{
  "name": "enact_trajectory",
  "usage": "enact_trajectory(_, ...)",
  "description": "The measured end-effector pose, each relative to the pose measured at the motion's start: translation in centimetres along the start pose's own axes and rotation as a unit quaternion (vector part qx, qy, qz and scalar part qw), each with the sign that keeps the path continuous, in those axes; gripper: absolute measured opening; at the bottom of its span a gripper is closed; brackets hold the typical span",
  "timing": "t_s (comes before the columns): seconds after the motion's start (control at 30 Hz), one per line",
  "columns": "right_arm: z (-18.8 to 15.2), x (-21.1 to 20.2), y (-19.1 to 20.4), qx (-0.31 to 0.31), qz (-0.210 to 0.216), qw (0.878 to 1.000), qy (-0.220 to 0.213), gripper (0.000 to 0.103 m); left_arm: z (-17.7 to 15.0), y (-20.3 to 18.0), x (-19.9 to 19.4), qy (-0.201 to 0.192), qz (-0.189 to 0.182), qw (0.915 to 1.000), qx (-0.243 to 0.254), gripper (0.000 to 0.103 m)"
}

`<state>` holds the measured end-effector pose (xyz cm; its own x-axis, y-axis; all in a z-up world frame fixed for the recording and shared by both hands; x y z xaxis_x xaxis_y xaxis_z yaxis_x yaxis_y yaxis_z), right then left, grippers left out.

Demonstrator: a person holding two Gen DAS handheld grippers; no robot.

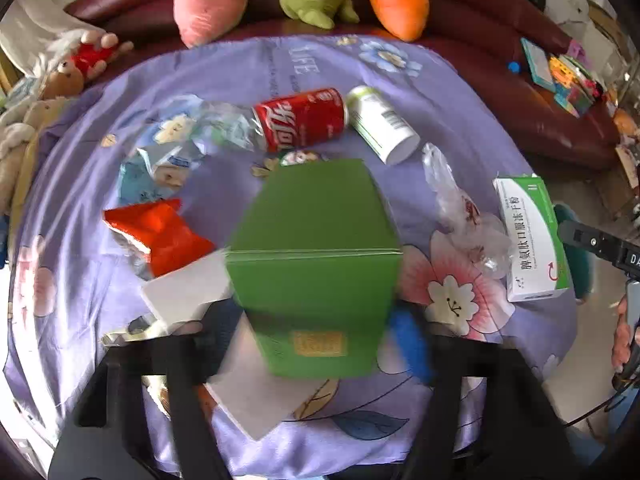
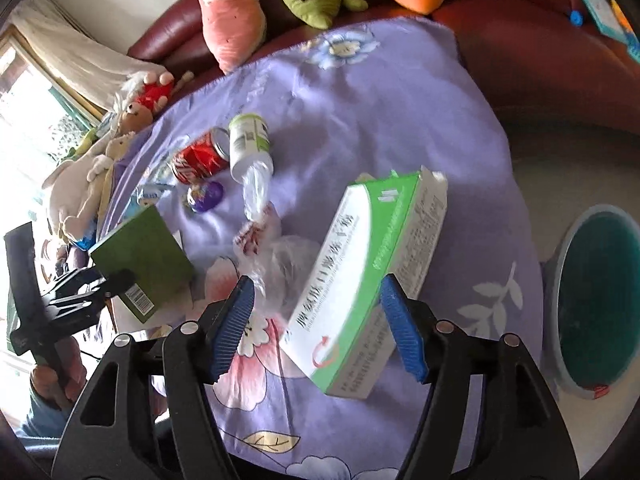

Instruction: Collect trash

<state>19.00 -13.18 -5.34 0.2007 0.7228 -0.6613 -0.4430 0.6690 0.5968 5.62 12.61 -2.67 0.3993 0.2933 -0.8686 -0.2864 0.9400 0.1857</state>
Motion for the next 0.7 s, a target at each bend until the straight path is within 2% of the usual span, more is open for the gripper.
enact_trajectory(0.13,-0.2,-0.2,-1.5,0.024,-0.017,1.000,-0.001,0.063,-0.5,-0.3,-0.7,-0.011,-0.015,0.9998,-0.002,0.060)
enact_trajectory(0.2,-0.6,-0.2,-2.8,0.047,-0.021,0.999,0.002,0.063,-0.1,-0.1,-2.1,-0.040,-0.058,0.9974,-0.019,0.060)
enact_trajectory(0.27,-1.2,0.0,-4.0,0.072,-0.015,0.997,0.006,0.063,0.8,0.0,-4.1,-0.098,-0.090,0.9905,-0.036,0.060)
enact_trajectory(0.33,-1.6,0.3,-4.7,0.092,-0.004,0.996,0.009,0.063,1.8,0.3,-5.1,-0.141,-0.136,0.9787,-0.061,0.060)
enact_trajectory(0.37,-1.9,0.4,-5.0,0.100,0.001,0.995,0.007,0.063,2.1,0.3,-5.1,-0.155,-0.146,0.9746,-0.068,0.060)
enact_trajectory(0.4,-2.0,0.4,-5.2,0.107,0.006,0.994,0.006,0.063,2.4,0.1,-4.7,-0.160,-0.141,0.9745,-0.069,0.060)
enact_trajectory(0.43,-2.3,0.6,-5.4,0.114,0.009,0.993,0.005,0.063,2.6,-0.3,-3.7,-0.154,-0.133,0.9765,-0.070,0.060)
enact_trajectory(0.5,-2.5,1.0,-5.7,0.123,0.009,0.992,0.009,0.063,2.8,-1.0,-1.1,-0.120,-0.145,0.9796,-0.072,0.060)
enact_trajectory(0.6,-2.7,1.8,-5.5,0.129,0.001,0.991,0.019,0.063,2.7,-1.0,0.1,-0.108,-0.141,0.9813,-0.072,0.061)
enact_trajectory(0.7,-2.3,2.0,-4.1,0.111,-0.041,0.993,0.024,0.068,2.9,-0.2,0.3,-0.109,-0.138,0.9814,-0.077,0.061)
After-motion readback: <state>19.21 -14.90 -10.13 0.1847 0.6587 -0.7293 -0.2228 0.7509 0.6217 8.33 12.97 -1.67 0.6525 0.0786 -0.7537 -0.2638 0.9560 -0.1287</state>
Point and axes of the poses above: each gripper's, at about its wrist camera, not at the fingertips, and x roughly the way its jaws point, y to its left, z to its top, the point moved 2 cm from there along x, roughly the way its jaws point, and after that the axes turned 15 degrees about z, right-handed, at the moved point
